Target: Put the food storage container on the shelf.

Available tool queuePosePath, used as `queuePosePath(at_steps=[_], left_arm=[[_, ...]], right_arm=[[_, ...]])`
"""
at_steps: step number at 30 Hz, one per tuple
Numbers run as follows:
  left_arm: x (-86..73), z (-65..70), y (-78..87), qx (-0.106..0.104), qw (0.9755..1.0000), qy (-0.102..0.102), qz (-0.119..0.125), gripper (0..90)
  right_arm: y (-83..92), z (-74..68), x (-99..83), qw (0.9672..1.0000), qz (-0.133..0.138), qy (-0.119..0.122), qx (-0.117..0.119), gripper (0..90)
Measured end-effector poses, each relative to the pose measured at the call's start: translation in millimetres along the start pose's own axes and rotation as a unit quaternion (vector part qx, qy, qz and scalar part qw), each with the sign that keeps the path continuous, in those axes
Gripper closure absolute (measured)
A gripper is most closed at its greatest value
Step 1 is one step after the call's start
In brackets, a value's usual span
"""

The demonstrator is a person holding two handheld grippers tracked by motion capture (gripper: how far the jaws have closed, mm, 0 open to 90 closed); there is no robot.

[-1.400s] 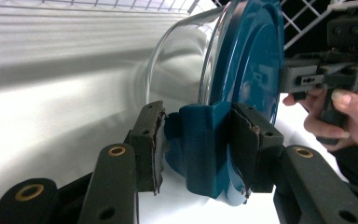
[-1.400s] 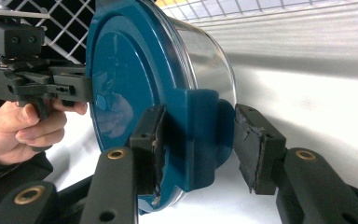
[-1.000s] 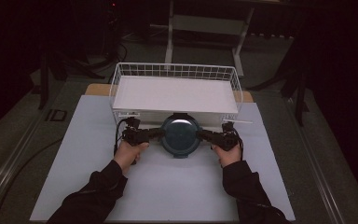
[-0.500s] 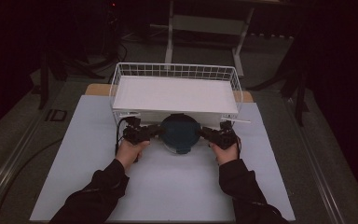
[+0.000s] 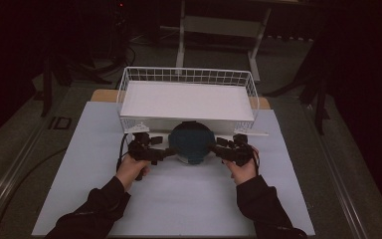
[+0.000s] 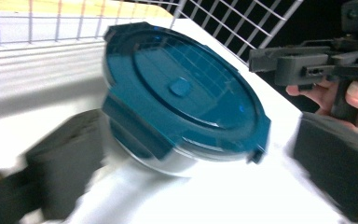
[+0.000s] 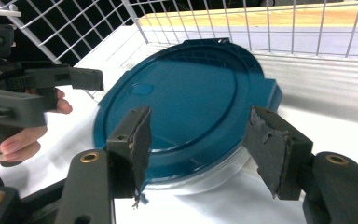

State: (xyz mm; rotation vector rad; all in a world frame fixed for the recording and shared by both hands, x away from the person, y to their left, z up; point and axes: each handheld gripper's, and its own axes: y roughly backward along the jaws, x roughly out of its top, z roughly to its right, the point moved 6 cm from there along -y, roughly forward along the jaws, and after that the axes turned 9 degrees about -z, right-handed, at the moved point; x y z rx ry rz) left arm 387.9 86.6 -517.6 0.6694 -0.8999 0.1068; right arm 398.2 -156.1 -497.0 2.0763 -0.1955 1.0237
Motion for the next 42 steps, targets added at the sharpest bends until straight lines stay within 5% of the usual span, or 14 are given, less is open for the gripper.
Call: queuePosePath(at_steps=[11, 12, 19, 24, 42], left_arm=[[-23.2, 31.5, 21.9, -0.004, 0.9994, -0.034, -0.005, 0.5], [-25.3, 35.4, 24.2, -0.003, 0.9993, -0.036, -0.004, 0.5], [-35.7, 49.6, 33.4, 0.004, 0.9985, -0.055, 0.004, 0.5], [-42.8, 53.1, 36.1, 0.011, 0.9979, -0.064, 0.003, 0.5], [-46.0, 53.0, 39.2, 0.022, 0.997, -0.072, 0.017, 0.5]], right_arm=[[11.0, -30.4, -22.8, 0.999, -0.021, 0.008, 0.038, 51.3], [10.0, -38.5, -30.1, 0.9986, -0.032, 0.02, 0.038, 61.9], [1.1, -47.8, -42.2, 0.9968, -0.06, 0.043, 0.03, 89.7], [-11.3, -47.9, -48.8, 0.9948, -0.084, 0.05, 0.028, 89.9], [-35.9, -38.2, -34.4, 0.995, -0.085, 0.05, 0.015, 90.0]])
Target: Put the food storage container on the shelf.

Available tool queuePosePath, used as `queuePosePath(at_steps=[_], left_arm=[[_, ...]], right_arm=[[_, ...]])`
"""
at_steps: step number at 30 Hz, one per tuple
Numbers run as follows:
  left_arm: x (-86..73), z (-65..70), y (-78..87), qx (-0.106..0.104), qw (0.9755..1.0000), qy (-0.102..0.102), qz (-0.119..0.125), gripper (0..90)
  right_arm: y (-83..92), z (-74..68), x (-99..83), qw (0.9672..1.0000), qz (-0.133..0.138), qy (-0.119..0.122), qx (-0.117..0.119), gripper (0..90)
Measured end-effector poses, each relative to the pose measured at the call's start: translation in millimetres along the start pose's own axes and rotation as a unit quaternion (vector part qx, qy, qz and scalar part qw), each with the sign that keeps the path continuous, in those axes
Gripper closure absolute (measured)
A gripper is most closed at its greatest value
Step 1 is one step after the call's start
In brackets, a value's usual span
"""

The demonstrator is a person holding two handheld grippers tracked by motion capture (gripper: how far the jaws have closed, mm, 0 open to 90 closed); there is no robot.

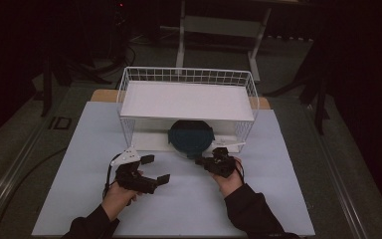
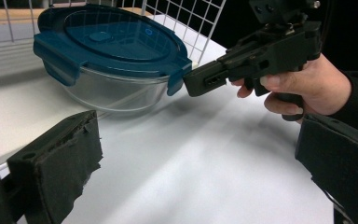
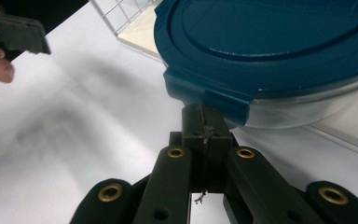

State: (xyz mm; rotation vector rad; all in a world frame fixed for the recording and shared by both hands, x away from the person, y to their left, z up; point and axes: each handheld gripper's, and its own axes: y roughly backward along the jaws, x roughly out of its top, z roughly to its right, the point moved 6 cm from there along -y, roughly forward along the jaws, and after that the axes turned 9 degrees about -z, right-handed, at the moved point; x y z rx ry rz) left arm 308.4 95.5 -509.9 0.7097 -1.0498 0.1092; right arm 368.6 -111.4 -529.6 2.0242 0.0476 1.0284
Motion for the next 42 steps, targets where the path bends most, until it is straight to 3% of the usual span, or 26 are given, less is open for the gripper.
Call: queuePosePath(at_steps=[24, 34, 37, 41, 42], left_arm=[[-2.1, -0.7, 0.2, 0.003, 1.0, -0.006, 0.001, 0.5], [-2.4, 0.3, -0.3, 0.004, 0.9999, -0.01, 0.0, 0.5], [0.0, 2.9, 1.8, 0.003, 0.9998, -0.018, 0.003, 0.5], [2.4, 4.9, 3.2, 0.002, 0.9997, -0.022, 0.005, 0.5], [2.4, 4.9, 3.2, 0.002, 0.9997, -0.022, 0.005, 0.5]], right_arm=[[-26.2, 18.4, 29.7, 0.9995, 0.016, -0.011, -0.023, 90.0], [-28.4, 14.8, 31.2, 0.9996, 0.017, -0.003, -0.021, 90.0], [-19.9, 5.4, 28.0, 0.9996, 0.026, 0.006, -0.011, 80.1], [-8.8, -2.5, 26.0, 0.9988, 0.047, 0.015, 0.0, 54.8], [-8.8, -2.5, 26.0, 0.9988, 0.047, 0.015, 0.0, 54.8]])
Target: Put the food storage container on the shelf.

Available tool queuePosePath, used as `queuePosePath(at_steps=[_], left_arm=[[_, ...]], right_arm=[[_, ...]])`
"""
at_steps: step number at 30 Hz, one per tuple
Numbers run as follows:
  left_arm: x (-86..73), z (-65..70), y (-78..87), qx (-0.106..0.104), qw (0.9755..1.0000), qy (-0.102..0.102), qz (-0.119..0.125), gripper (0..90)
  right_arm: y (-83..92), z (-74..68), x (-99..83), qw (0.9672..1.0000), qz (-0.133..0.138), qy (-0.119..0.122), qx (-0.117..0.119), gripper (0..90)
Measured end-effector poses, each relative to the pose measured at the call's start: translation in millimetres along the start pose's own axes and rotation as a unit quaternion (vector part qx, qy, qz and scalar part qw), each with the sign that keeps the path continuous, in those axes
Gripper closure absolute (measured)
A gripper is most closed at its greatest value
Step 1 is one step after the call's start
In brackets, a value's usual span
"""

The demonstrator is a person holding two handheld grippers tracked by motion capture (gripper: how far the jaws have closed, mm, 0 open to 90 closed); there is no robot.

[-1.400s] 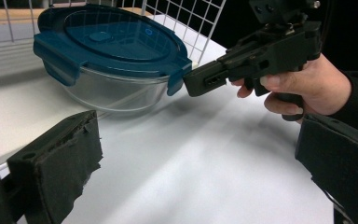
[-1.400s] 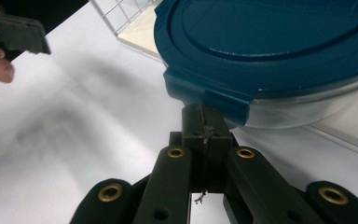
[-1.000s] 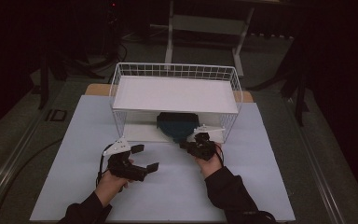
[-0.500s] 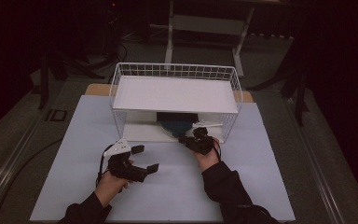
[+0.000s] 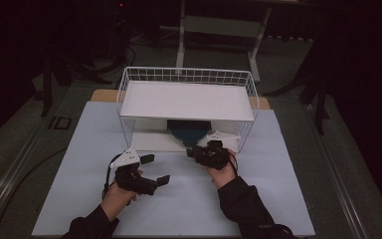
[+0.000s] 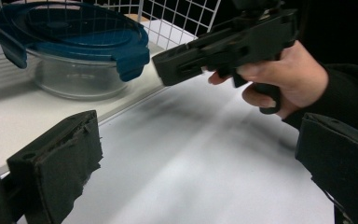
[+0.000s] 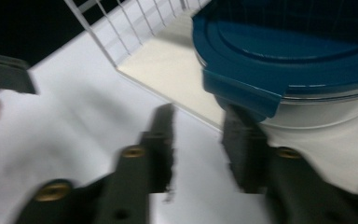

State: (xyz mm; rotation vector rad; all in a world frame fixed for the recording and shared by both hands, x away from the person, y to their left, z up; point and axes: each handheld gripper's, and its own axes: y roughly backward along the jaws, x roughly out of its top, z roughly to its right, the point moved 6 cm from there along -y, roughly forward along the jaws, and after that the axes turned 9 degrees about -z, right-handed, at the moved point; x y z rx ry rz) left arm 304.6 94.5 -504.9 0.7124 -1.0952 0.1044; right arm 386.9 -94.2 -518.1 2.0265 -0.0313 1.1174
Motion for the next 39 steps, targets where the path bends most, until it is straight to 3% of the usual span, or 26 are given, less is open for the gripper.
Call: queuePosePath(at_steps=[1, 4, 6, 9, 24, 39], left_arm=[[1.7, 1.6, 1.0, -0.002, 1.0, 0.0, 0.002, 0.5], [4.4, 4.5, 2.6, -0.003, 1.0, -0.006, 0.001, 0.5], [5.8, 6.6, 3.4, -0.004, 0.9999, -0.011, 0.001, 0.5], [6.3, 8.4, 3.6, -0.007, 0.9999, -0.013, -0.001, 0.5], [1.7, 15.2, 15.8, -0.02, 0.9996, -0.018, -0.003, 0.5], [-9.0, 20.8, 24.9, -0.025, 0.9994, -0.023, -0.005, 0.5]], right_arm=[[6.5, -2.6, -0.5, 0.9999, 0.009, 0.007, -0.006, 39.2], [13.5, -5.3, -1.9, 0.9997, 0.019, 0.015, 0.005, 20.6], [16.8, -6.2, -3.3, 0.9995, 0.021, 0.019, 0.014, 15.5], [23.2, -6.5, -6.7, 0.9989, 0.024, 0.027, 0.029, 14.4], [62.4, -6.4, -28.2, 0.9983, 0.041, 0.037, 0.018, 14.3], [91.4, -6.8, -63.3, 0.9986, 0.039, 0.036, 0.007, 14.4]])
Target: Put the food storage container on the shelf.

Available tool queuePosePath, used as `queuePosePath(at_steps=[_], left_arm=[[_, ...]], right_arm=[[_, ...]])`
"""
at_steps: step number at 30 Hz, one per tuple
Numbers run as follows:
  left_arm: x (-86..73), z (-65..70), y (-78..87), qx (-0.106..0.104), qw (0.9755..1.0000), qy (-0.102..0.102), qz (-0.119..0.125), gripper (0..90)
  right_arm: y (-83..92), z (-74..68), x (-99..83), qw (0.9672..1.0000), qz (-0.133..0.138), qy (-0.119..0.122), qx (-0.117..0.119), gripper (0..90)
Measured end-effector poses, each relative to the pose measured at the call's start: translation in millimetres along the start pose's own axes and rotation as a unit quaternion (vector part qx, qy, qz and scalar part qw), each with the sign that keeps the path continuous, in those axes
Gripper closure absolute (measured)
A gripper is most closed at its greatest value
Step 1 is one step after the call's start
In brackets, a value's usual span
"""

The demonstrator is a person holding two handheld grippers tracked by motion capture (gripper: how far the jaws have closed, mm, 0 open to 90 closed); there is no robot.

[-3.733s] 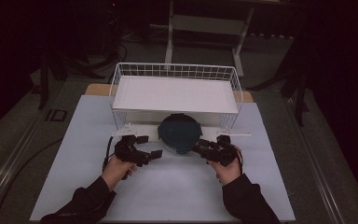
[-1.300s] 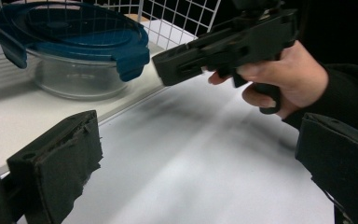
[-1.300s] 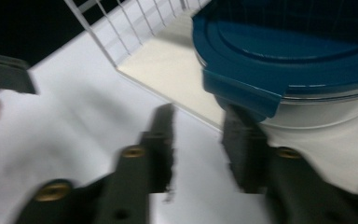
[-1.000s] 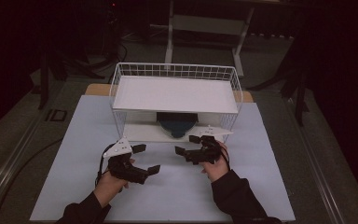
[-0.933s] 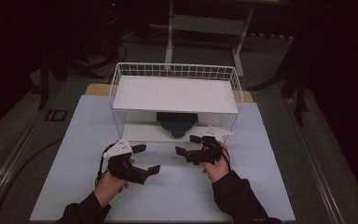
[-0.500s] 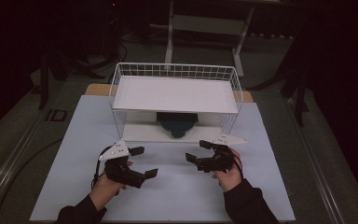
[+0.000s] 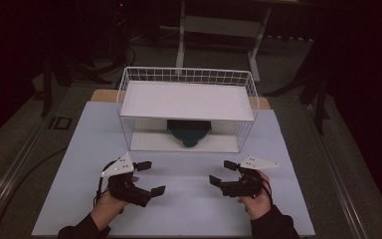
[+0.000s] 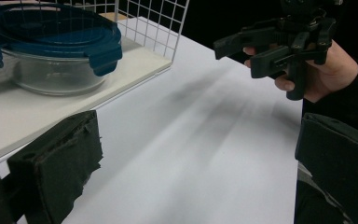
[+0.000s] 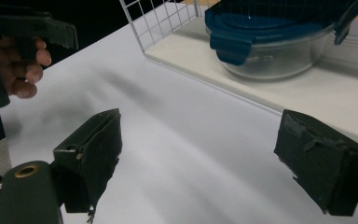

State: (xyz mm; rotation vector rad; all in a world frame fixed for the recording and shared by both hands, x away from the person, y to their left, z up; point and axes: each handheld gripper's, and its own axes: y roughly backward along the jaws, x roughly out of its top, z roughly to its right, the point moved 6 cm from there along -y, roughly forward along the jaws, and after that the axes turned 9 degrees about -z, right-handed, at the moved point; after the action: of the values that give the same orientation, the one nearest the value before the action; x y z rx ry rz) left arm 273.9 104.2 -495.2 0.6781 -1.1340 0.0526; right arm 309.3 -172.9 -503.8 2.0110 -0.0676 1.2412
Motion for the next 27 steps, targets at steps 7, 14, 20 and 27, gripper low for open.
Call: queuePosePath(at_steps=[7, 14, 20, 27], left_arm=[[-4.9, 2.7, 8.2, 0.003, 1.0, -0.007, 0.0, 0.5], [-9.3, 3.7, 14.4, 0.002, 0.9999, -0.01, 0.001, 0.5], [-14.6, 4.6, 14.4, -0.002, 0.9999, -0.012, -0.001, 0.5], [-21.0, 2.5, 12.7, -0.002, 0.9999, -0.016, -0.003, 0.5]], right_arm=[[12.2, 2.5, -10.8, 1.0, 0.004, -0.004, -0.006, 14.5], [21.5, 3.9, -20.7, 0.9998, 0.008, 0.0, -0.015, 14.7], [30.1, 5.3, -31.2, 0.9998, 0.009, 0.002, -0.02, 14.9], [38.2, 8.9, -42.6, 0.9994, 0.006, 0.006, -0.032, 14.7]])
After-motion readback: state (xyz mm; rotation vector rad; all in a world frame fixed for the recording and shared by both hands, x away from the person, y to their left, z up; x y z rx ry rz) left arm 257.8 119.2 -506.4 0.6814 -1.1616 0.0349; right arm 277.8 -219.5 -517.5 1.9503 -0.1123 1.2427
